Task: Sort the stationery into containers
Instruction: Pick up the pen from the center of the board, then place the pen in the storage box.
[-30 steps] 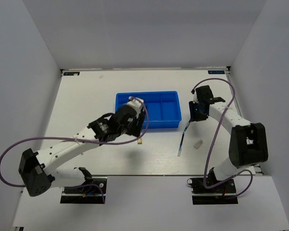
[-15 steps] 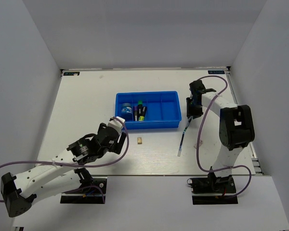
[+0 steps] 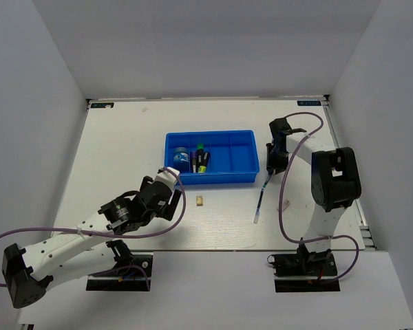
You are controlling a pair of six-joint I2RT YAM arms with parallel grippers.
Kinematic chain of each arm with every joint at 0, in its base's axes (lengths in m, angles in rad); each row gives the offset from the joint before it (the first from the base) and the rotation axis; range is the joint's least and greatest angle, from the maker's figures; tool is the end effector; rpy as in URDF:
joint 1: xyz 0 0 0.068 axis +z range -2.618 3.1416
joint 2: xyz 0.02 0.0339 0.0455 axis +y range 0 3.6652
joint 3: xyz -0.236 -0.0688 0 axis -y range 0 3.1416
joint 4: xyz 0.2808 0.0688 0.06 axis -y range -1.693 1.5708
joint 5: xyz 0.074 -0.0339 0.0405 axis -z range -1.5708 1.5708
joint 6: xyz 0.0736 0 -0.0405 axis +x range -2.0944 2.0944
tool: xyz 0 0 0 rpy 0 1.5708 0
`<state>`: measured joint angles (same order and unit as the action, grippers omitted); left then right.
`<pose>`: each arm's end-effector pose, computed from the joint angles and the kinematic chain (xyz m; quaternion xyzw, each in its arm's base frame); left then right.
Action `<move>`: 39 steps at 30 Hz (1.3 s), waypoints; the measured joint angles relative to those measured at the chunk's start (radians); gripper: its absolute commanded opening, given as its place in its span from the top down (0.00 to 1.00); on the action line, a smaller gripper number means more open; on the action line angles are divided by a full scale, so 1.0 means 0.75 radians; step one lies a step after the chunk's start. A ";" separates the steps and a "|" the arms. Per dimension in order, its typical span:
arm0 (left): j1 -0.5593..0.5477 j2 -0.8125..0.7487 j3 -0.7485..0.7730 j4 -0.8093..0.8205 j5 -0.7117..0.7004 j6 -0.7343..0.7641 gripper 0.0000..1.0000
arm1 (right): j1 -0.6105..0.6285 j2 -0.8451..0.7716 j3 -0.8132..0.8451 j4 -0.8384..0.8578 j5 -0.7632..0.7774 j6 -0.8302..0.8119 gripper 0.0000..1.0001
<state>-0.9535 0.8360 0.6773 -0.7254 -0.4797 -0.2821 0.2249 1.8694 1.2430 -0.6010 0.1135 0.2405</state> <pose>0.1648 -0.1735 0.1958 0.2258 0.8900 -0.0071 0.3961 0.3934 0.0814 0.0845 0.0174 0.9836 -0.0150 0.1789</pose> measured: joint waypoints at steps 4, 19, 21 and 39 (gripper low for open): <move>0.000 0.001 0.000 0.000 -0.001 -0.005 0.17 | 0.000 0.017 -0.001 -0.002 0.020 0.019 0.70; -0.002 0.000 0.000 0.000 0.000 -0.009 0.17 | -0.010 -0.020 -0.040 0.012 0.037 0.049 1.00; -0.003 -0.001 0.000 0.000 0.001 -0.010 0.17 | -0.021 -0.080 -0.081 0.010 0.052 0.035 1.00; -0.006 0.097 0.014 0.031 0.054 -0.031 0.17 | 0.204 -0.143 0.371 0.015 -0.760 -0.168 1.00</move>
<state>-0.9577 0.9085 0.6876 -0.7025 -0.4389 -0.3054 0.3782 1.7622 1.5211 -0.5896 -0.4568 0.1143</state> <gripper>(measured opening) 0.834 0.033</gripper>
